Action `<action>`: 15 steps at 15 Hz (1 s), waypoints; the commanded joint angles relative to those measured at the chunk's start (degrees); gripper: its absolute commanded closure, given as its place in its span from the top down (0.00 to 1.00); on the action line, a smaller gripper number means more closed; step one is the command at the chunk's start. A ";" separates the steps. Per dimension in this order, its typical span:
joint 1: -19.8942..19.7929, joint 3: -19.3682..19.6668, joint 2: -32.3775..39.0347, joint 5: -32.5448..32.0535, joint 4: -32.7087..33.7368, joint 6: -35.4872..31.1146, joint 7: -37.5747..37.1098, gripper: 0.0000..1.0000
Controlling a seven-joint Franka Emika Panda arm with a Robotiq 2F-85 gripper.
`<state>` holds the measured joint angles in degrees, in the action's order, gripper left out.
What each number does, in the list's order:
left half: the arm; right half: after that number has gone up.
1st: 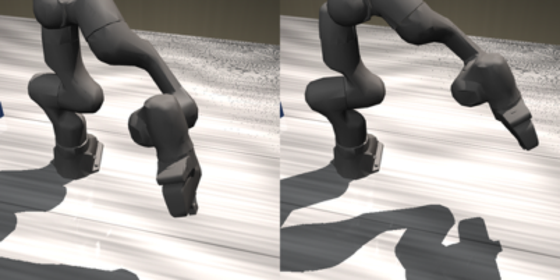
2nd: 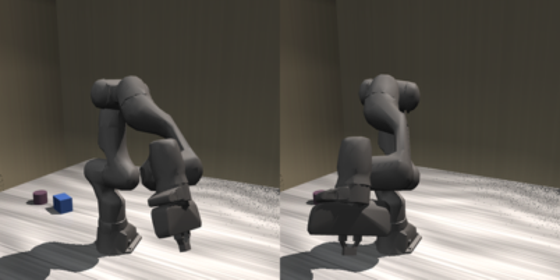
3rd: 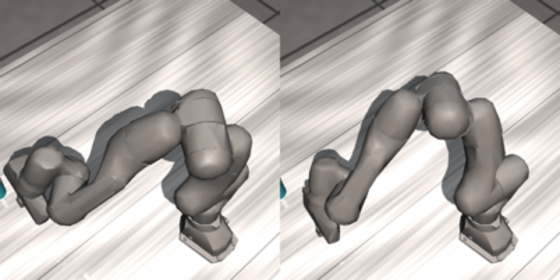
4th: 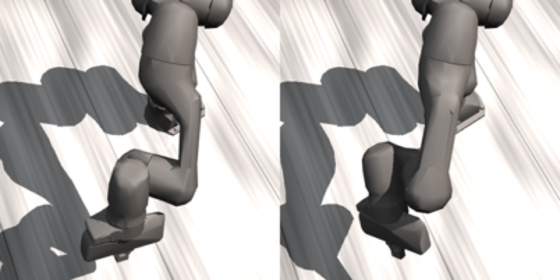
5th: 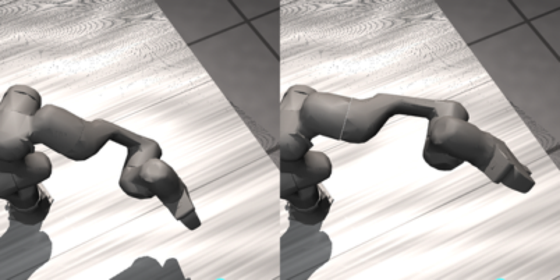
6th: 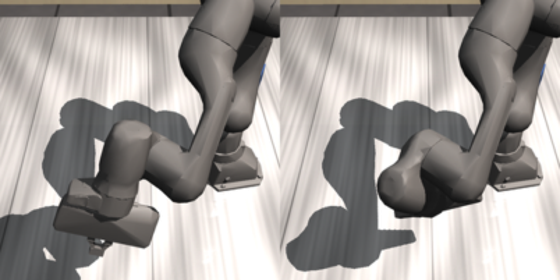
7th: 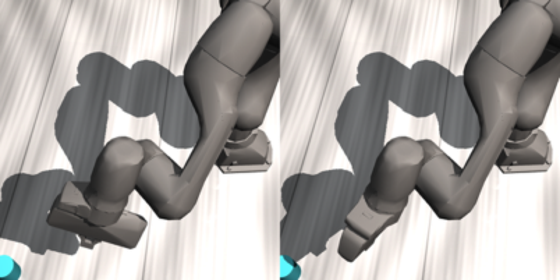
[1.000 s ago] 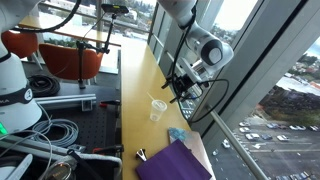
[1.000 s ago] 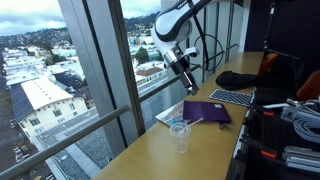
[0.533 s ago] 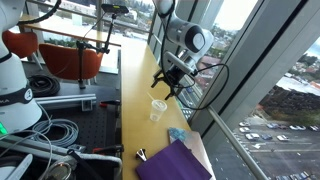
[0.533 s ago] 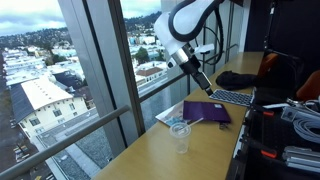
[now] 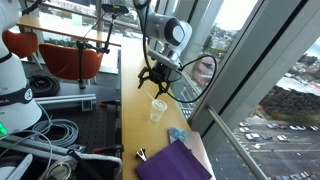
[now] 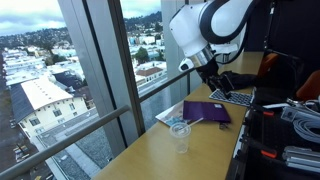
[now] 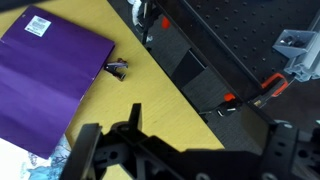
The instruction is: Pick up the clear straw and put it into the cup through the top hole of the lid
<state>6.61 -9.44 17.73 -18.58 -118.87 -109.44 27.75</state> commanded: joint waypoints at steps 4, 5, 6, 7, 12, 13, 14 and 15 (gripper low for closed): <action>-0.91 -0.11 2.42 0.05 0.95 -4.14 3.99 1.00; -1.11 -0.24 3.57 -0.16 1.45 -7.14 5.16 1.00; -1.26 -0.40 4.30 -0.45 1.58 -9.87 6.62 1.00; -1.25 -0.60 4.80 -0.62 1.51 -12.94 7.96 1.00; -0.16 -2.07 5.83 0.83 1.75 -19.72 13.60 1.00; 0.13 -2.46 5.91 1.19 2.04 -19.17 13.97 1.00; 0.51 -2.83 5.84 1.43 2.52 -18.31 13.89 1.00; 0.85 -3.11 5.64 1.40 2.84 -17.94 13.64 1.00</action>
<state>6.69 -11.60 23.32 -18.36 -117.78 -128.69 40.01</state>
